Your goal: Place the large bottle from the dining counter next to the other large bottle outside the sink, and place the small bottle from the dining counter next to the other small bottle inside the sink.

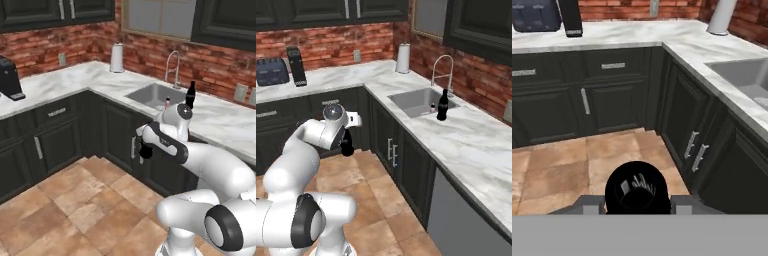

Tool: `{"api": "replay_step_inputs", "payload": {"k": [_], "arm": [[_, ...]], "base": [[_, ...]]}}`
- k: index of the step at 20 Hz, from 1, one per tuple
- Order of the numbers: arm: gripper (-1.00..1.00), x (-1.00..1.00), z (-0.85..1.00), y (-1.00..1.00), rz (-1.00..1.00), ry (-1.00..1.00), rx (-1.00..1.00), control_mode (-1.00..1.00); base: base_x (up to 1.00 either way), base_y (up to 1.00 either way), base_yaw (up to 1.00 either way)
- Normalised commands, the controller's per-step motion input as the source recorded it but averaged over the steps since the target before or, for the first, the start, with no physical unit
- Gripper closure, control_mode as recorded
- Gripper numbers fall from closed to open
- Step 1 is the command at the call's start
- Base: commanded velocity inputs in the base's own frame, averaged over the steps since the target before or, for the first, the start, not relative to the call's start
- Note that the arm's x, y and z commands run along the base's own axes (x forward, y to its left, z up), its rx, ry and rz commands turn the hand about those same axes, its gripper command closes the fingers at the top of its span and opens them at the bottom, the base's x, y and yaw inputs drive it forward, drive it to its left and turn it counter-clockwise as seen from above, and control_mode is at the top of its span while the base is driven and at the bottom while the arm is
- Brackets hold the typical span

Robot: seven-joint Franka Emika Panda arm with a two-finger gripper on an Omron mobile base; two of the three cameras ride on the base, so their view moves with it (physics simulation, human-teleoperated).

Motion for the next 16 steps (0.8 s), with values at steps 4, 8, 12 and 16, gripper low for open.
{"api": "replay_step_inputs", "payload": {"k": [4, 8, 12, 16], "arm": [[1.00, 0.00, 0.00, 0.00, 0.00, 0.00, 0.00, 1.00], [1.00, 0.00, 0.00, 0.00, 0.00, 0.00, 0.00, 1.00], [1.00, 0.00, 0.00, 0.00, 0.00, 0.00, 0.00, 1.00], [1.00, 0.00, 0.00, 0.00, 0.00, 0.00, 0.00, 1.00]], "base": [[0.39, 0.35, -0.43], [0.46, 0.35, -0.41], [0.49, 0.38, -0.40], [0.55, 0.49, -0.38]]}}
